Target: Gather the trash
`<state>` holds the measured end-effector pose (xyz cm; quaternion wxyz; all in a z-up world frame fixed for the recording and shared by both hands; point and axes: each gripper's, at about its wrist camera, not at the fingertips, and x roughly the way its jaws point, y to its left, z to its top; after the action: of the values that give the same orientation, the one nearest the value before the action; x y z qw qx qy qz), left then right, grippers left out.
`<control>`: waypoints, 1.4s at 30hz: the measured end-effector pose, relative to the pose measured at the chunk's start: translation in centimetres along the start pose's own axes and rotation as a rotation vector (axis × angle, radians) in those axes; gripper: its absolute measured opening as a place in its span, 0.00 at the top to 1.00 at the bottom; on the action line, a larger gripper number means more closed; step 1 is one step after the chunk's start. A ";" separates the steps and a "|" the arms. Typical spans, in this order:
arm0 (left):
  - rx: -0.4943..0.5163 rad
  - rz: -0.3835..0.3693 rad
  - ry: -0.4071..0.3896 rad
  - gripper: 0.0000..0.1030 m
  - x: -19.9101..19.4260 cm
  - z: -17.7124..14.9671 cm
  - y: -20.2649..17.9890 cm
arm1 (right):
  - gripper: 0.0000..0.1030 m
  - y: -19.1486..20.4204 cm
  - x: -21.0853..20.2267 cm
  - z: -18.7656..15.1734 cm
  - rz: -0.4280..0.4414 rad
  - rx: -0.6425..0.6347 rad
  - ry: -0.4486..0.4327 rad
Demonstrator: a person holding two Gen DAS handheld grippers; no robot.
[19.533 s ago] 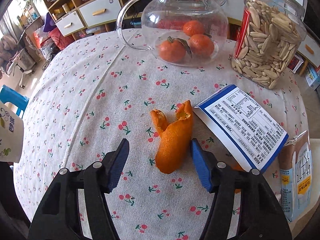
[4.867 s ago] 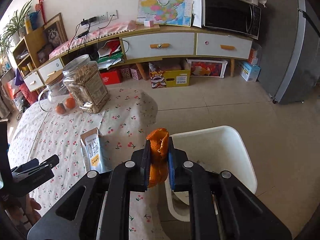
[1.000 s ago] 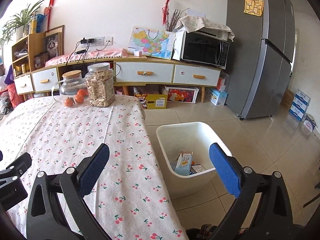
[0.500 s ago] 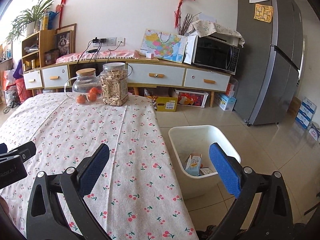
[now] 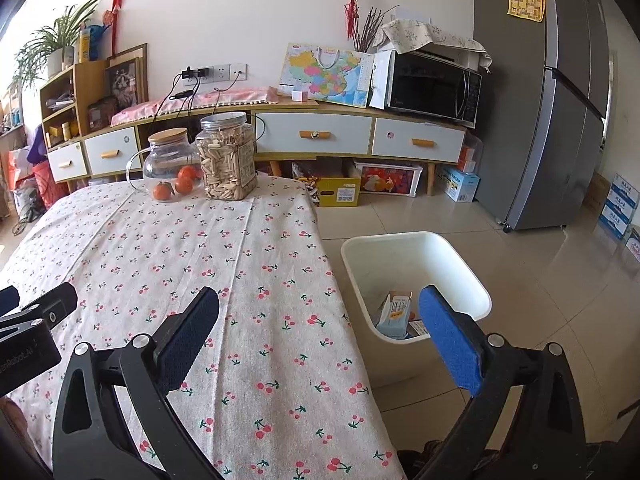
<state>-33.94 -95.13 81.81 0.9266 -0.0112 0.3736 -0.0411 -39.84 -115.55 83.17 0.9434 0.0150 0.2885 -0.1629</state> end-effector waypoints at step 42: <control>0.080 -0.099 -0.105 0.14 -1.0 1.4 -4.8 | 0.07 -4.8 -0.5 1.6 -0.042 0.106 -0.041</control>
<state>-34.04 -99.88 83.79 0.9415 0.0051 0.3214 -0.1012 -40.92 -120.15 85.08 0.9434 0.0554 0.2604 -0.1979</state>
